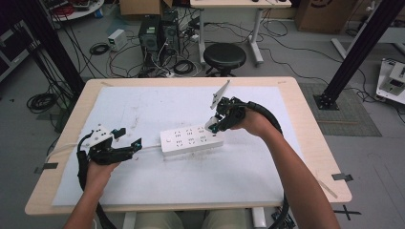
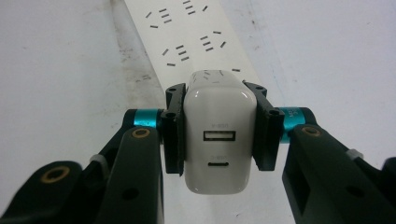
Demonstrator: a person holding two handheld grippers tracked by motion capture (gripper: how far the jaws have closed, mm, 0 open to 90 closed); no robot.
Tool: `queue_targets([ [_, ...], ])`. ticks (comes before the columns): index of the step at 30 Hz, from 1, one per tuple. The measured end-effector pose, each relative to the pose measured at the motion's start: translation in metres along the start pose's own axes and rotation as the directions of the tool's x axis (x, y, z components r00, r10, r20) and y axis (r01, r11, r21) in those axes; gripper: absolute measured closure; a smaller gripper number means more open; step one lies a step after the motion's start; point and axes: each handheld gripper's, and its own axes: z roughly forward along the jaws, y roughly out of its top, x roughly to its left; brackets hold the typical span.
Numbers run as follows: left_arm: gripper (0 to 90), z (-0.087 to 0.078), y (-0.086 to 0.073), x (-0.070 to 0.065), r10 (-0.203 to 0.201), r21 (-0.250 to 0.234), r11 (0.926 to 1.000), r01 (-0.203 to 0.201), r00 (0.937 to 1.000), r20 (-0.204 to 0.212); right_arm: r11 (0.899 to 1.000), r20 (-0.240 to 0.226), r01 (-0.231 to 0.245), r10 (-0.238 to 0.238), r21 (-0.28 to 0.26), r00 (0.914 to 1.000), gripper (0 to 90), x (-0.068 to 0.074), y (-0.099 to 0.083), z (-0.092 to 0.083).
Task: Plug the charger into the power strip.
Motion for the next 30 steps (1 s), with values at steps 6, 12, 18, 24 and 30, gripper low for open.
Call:
queue_targets([
  [6,22.2,0.001,-0.002,0.001,-0.003,0.001,1.0000,0.003,1.0000,0.004,1.000,-0.009,-0.003,0.003,0.011,1.0000,63.3,-0.001,0.002,0.005],
  [12,22.2,0.001,-0.003,0.001,0.000,0.001,1.0000,0.000,1.0000,0.005,1.000,-0.010,0.001,-0.001,0.013,1.0000,63.3,-0.002,0.002,0.006],
  [18,22.2,0.001,-0.004,0.002,-0.004,0.000,1.0000,0.004,1.0000,0.004,1.000,0.007,0.003,-0.003,0.028,1.0000,63.3,-0.004,0.001,0.009],
  [24,22.2,0.001,-0.006,0.002,-0.010,0.001,0.9999,0.010,0.9999,0.006,0.999,-0.002,-0.013,0.013,0.036,0.9999,63.3,-0.005,0.000,0.011],
  [30,22.2,0.002,-0.005,0.001,-0.007,-0.001,1.0000,0.007,1.0000,0.006,0.995,-0.005,-0.085,0.086,0.044,0.9963,63.2,-0.003,-0.013,0.000],
])
